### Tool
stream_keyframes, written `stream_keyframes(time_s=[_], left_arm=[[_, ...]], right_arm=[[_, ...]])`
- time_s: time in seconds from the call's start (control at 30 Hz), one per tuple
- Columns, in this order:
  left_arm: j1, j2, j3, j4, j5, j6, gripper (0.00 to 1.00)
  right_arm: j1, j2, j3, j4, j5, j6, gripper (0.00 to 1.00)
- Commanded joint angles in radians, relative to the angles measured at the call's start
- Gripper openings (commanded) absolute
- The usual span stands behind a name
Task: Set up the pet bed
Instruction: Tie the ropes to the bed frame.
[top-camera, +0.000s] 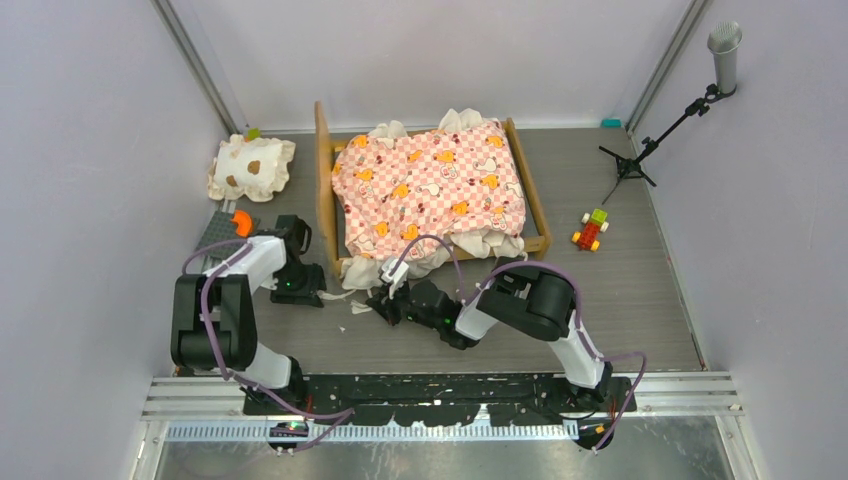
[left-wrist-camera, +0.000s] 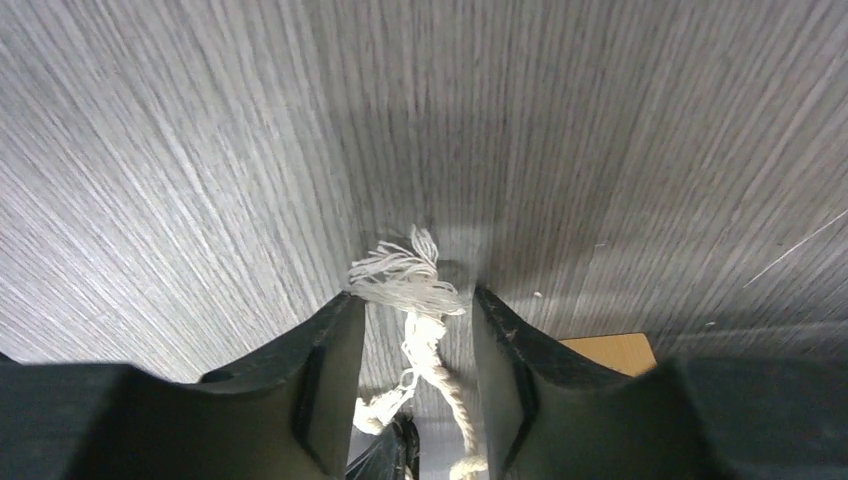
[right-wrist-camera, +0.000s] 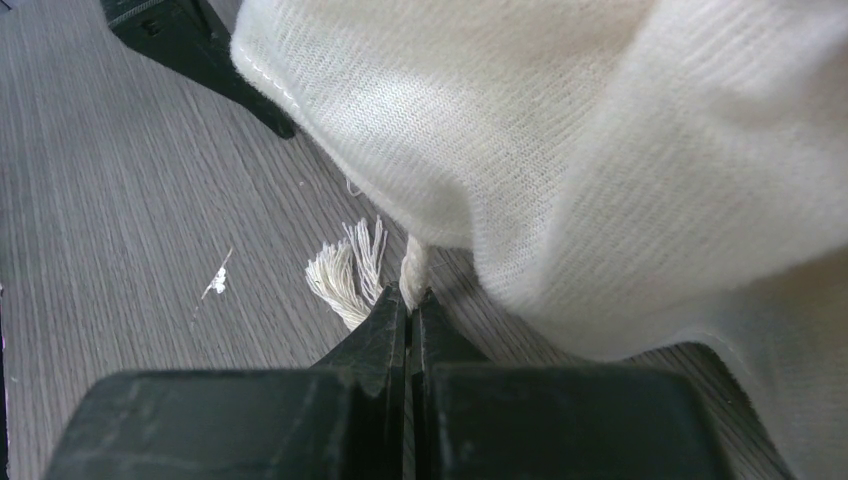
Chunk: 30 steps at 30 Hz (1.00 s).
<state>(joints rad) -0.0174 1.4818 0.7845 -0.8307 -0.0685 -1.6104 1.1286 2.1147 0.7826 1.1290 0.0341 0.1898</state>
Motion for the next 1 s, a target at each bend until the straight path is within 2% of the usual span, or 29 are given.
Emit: stream_keyframes(time_s=[0.0,0.07,0.2,0.23,0.33,0.63,0.9,0.97], left_arm=[[0.007,0.056,0.022,0.073,-0.047,0.017,0.4],[0.007,0.062,0.008,0.098,-0.043,0.02,0.3],[0.007,0.041,-0.061,0.194,-0.015,0.012,0.02],[0.007,0.03,-0.077,0.211,-0.013,0.013,0.0],[0.013,-0.024,-0.113,0.221,-0.028,0.029,0.0],[0.15,-0.281,-0.183,0.128,-0.132,0.084,0.0],[0.221,-0.308,-0.198,0.141,-0.126,0.119,0.0],[0.229,-0.293,-0.191,0.16,-0.117,0.125,0.0]], right_arm=[[0.008,-0.002,0.01,0.041,0.033,-0.007,0.01],[0.008,-0.002,0.009,0.043,0.035,-0.008,0.01],[0.009,-0.006,0.004,0.043,0.036,-0.006,0.01],[0.009,-0.007,0.003,0.043,0.039,-0.007,0.01],[0.009,-0.013,-0.003,0.04,0.061,0.001,0.01],[0.009,-0.094,-0.033,-0.076,0.22,0.065,0.01],[0.009,-0.191,-0.05,-0.259,0.379,0.103,0.01],[0.009,-0.218,-0.05,-0.313,0.463,0.119,0.01]])
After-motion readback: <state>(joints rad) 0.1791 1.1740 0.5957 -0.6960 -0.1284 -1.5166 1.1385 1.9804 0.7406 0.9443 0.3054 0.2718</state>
